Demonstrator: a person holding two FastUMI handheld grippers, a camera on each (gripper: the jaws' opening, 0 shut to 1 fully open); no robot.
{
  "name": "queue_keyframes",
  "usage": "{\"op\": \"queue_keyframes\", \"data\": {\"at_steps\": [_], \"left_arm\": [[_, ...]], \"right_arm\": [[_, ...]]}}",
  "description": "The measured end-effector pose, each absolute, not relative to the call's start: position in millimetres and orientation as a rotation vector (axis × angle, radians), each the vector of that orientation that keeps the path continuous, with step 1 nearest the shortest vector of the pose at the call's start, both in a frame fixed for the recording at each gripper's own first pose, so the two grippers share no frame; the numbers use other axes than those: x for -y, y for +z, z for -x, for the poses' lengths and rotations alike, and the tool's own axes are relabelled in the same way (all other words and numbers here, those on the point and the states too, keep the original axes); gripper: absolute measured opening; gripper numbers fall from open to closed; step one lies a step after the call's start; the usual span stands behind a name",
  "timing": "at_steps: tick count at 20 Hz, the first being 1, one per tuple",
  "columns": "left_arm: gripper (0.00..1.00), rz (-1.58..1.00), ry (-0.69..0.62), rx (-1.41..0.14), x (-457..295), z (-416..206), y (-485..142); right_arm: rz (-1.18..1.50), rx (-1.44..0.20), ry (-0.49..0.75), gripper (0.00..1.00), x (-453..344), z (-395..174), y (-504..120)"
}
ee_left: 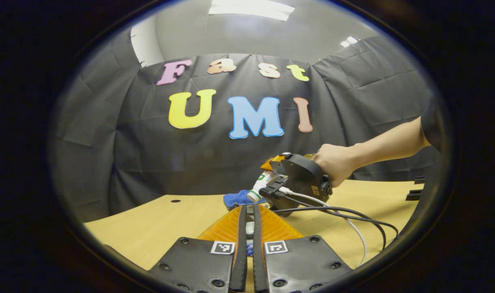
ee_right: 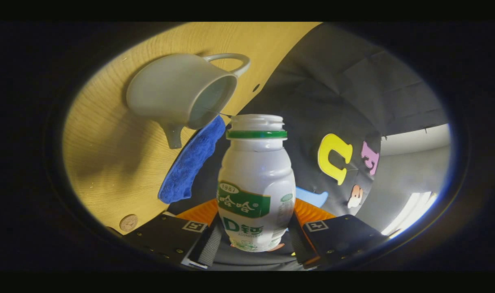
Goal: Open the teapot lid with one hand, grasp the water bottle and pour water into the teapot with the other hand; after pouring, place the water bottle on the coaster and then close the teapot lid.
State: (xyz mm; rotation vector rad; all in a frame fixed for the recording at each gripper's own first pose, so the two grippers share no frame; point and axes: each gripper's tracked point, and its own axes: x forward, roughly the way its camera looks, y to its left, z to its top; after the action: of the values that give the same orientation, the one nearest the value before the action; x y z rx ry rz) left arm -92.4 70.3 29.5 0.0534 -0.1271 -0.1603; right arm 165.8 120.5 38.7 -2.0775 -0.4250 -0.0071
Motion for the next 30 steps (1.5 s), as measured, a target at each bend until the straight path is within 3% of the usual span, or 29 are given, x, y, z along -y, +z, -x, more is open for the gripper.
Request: {"op": "queue_keyframes", "data": {"at_steps": [4,8,9,17,18,19,21,30], "left_arm": [[0.17,-0.050,-0.159,0.130,-70,93,30],[0.17,-0.051,-0.161,0.126,-70,91,28],[0.13,-0.052,-0.161,0.126,-70,92,29],[0.13,-0.050,-0.156,0.129,-70,92,30],[0.17,-0.051,-0.155,0.129,-71,92,29],[0.13,-0.051,-0.155,0.130,-71,92,31],[0.17,-0.048,-0.156,0.131,-70,93,31],[0.17,-0.035,-0.133,0.117,-73,90,26]], "right_arm": [[2.079,0.415,0.000,0.72,-118,-167,37],[2.079,0.415,0.002,0.73,-117,-167,34],[2.078,0.416,0.001,0.73,-117,-167,35],[2.051,0.404,0.015,0.72,-117,-167,33],[2.047,0.401,0.016,0.72,-117,-168,33],[2.036,0.394,0.019,0.73,-117,-168,32],[1.989,0.363,0.031,0.72,-112,-170,31],[1.538,0.148,0.159,0.73,-98,-178,0]]}}
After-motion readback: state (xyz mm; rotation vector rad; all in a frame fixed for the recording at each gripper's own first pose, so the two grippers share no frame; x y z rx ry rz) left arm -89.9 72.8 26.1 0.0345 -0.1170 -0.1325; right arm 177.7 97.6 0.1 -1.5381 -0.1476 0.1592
